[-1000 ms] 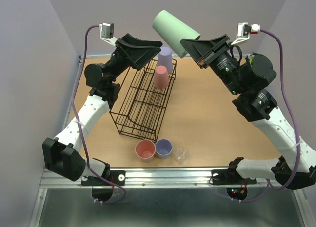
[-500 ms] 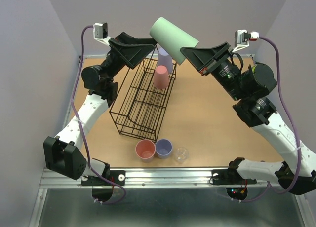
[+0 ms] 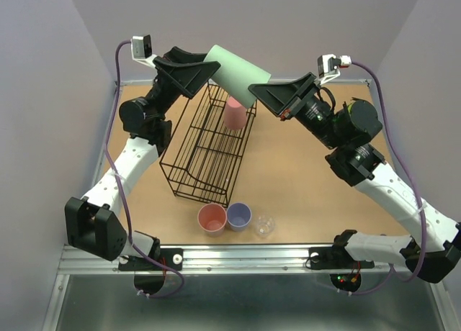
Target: Load the cups into the dish rack
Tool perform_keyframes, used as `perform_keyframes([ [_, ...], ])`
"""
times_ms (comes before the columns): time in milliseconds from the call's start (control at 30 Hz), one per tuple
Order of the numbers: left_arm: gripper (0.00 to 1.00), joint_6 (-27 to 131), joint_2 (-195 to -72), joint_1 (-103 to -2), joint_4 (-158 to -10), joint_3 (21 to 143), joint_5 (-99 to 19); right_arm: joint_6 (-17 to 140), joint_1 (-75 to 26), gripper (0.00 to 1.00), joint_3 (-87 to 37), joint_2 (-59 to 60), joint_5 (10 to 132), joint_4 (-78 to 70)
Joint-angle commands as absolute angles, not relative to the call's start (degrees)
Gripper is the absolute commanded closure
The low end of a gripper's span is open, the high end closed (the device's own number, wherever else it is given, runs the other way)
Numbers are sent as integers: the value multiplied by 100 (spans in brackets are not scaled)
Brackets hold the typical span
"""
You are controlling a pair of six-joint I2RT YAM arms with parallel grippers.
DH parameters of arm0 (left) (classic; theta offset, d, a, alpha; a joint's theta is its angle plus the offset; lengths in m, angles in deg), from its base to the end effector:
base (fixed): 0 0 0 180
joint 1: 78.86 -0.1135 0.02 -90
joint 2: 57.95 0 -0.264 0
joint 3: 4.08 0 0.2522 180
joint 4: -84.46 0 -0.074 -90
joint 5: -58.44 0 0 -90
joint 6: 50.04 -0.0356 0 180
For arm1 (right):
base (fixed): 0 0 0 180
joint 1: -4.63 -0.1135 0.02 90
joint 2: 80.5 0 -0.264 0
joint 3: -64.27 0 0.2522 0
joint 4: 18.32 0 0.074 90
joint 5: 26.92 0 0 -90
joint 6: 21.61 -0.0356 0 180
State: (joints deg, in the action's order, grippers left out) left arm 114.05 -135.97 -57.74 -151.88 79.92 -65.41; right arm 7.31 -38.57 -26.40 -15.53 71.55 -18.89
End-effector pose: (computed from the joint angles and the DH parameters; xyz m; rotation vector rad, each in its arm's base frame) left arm 0.2393 -0.1137 0.4897 0.3536 0.7751 -1.7169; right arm 0.1666 0.1637 0.5104 0.0483 1.2875 1.6831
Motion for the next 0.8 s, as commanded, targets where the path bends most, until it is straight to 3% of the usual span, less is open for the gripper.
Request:
perform_keyframes([
  [0, 1, 11704, -13609, -5812, -15964, 8307, -6522, 581, -3870, 100, -2657, -1528, 7442, -2530],
  [133, 2, 11687, -13626, -5838, -15895, 8342, -6566, 537, -3870, 100, -2614, -1484, 7477, -2627],
  [233, 9, 11660, -13644, -5830, -15842, 8368, -6619, 519, -3870, 100, -2587, -1449, 7477, -2679],
  [400, 47, 11660, -13679, -5830, -15815, 8368, -6584, 423, -3870, 100, -2500, -1335, 7627, -2802],
  [433, 59, 11669, -13679, -5838, -15815, 8386, -6584, 414, -3870, 100, -2473, -1335, 7635, -2820],
  [533, 80, 11660, -13714, -5847, -15754, 8421, -6575, 423, -3870, 100, -2377, -1352, 7662, -2803],
  [567, 92, 11643, -13714, -5856, -15728, 8421, -6566, 457, -3870, 99, -2307, -1387, 7627, -2768],
  [633, 100, 11617, -13688, -5874, -15631, 8413, -6566, 563, -3870, 100, -2288, -1440, 7548, -2583],
  [767, 100, 11476, -13565, -6075, -15306, 8272, -6601, 1116, -3870, 68, -2297, -1668, 7197, -1505],
])
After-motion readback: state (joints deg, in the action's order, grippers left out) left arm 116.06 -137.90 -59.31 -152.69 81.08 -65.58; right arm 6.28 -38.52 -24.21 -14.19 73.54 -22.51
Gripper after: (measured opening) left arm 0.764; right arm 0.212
